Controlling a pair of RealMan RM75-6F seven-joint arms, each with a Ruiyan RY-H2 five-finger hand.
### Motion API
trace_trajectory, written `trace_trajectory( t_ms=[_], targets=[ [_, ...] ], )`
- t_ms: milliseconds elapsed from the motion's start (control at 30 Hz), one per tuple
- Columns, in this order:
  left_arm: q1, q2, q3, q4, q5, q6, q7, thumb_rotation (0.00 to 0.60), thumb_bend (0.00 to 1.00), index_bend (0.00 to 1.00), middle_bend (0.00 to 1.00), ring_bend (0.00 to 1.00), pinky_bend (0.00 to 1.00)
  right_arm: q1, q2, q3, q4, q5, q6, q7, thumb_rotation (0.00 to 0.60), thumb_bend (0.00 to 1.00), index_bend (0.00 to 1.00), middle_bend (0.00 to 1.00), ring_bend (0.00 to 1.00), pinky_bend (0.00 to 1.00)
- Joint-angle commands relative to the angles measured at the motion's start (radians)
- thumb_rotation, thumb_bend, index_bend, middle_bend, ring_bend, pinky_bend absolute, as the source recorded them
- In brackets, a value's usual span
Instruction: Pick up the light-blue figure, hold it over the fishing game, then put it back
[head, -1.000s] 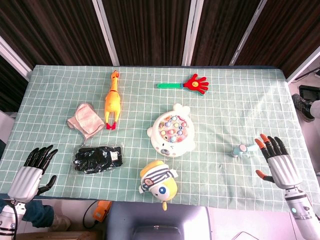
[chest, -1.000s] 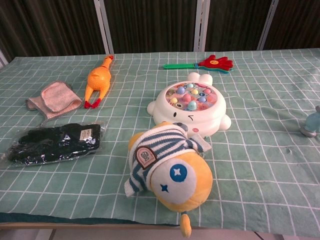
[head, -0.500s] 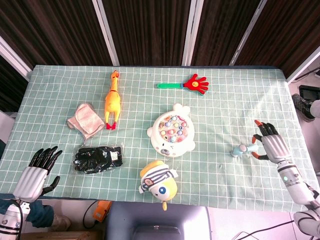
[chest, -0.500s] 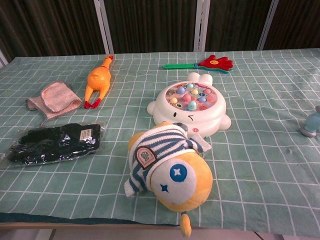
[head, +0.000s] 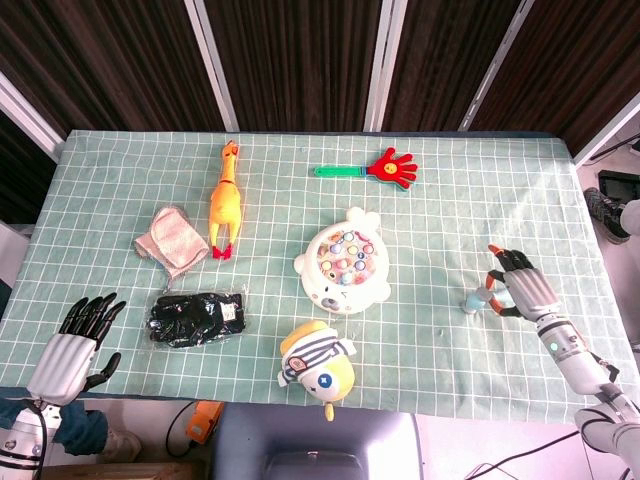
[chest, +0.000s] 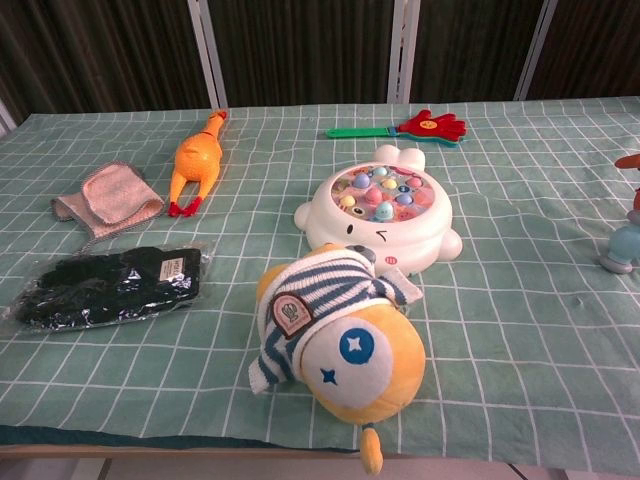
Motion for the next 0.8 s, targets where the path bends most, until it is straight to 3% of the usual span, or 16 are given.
trace_trajectory(
  t_ms=[33, 800],
  targets=[
    [-0.001, 0.0, 0.0, 0.001, 0.0, -0.001, 0.001, 0.6, 0.39, 0.0, 0.0, 0.0, 0.0, -0.002, 0.009, -0.007, -0.007, -0.005, 0.013, -0.002, 0.6, 0.47, 0.6, 0.0, 0.0, 0.0],
    [-0.001, 0.002, 0.004, 0.003, 0.008, 0.004, -0.002, 0.6, 0.39, 0.0, 0.0, 0.0, 0.0, 0.009, 0.022, -0.024, -0.056, 0.014, -0.01, -0.038, 0.6, 0.52, 0.63, 0.0, 0.0, 0.0]
  ],
)
